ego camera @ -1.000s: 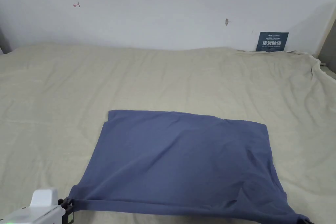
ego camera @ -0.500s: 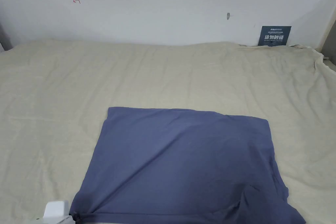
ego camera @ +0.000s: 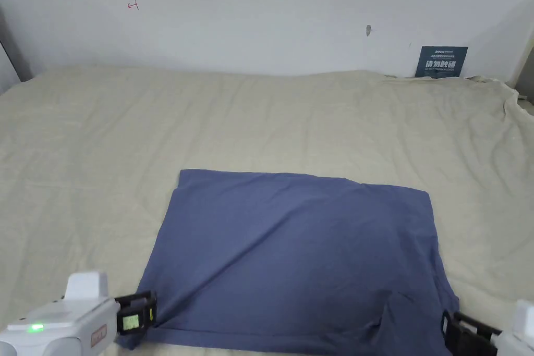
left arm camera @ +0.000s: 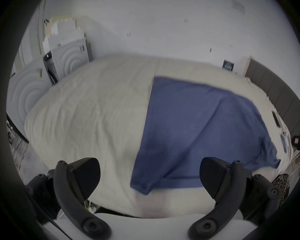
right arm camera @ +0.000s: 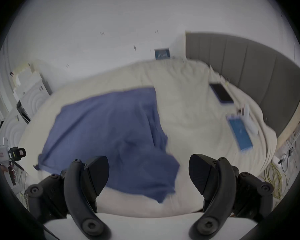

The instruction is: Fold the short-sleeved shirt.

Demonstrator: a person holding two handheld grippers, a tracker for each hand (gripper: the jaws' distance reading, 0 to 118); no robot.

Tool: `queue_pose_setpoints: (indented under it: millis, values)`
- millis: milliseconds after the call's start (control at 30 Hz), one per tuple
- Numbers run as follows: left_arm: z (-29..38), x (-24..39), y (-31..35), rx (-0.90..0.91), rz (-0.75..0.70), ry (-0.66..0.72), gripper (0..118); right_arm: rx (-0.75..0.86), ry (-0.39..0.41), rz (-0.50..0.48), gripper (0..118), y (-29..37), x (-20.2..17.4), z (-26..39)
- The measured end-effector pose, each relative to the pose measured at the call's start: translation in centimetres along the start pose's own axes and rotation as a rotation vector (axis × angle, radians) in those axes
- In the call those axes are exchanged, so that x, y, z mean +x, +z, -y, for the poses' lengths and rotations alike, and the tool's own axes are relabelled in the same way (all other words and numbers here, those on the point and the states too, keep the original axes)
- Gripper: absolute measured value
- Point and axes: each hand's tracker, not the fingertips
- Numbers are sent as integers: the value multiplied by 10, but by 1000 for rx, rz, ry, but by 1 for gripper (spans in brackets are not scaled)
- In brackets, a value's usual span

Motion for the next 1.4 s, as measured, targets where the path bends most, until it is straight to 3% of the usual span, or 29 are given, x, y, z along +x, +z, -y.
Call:
queue_pose_setpoints:
  millis: [200,400,467,533,600,667,733,767,800,867,1200,1267,1300,1333,1400]
  values:
    - [-46,13,39,219,-11,-20,117,215,75,-39,97,29,-24,-46]
    - [-68,35,50,366,-56,-64,114,358,155,36,95,34,-46,-62]
    - [-68,41,50,394,-60,-58,103,378,163,36,80,34,-50,-62]
    - [-65,47,52,460,-51,-50,101,399,164,45,74,33,-54,-62]
    - [-61,51,51,472,-48,-54,84,408,171,48,57,32,-56,-62]
    - [-58,53,51,474,-17,-37,56,416,177,48,31,31,-58,-61]
    - [-57,52,47,442,40,-7,15,440,186,67,0,30,-59,-59]
    - [-55,52,45,422,53,-3,2,442,190,60,0,30,-59,-59]
    - [-54,51,43,408,48,5,0,436,199,42,0,29,-57,-60]
    - [-51,48,39,367,107,13,0,437,183,47,0,29,-56,-58]
    - [-52,36,26,203,66,-25,0,440,171,46,0,34,-53,-61]
    - [-51,31,18,127,61,-22,6,436,165,46,0,34,-52,-60]
    - [-50,27,13,92,69,-13,12,435,164,47,0,33,-51,-60]
    - [-47,23,7,59,65,-6,27,432,163,47,0,33,-50,-60]
    - [-42,15,-2,-21,72,38,64,426,162,50,0,33,-49,-59]
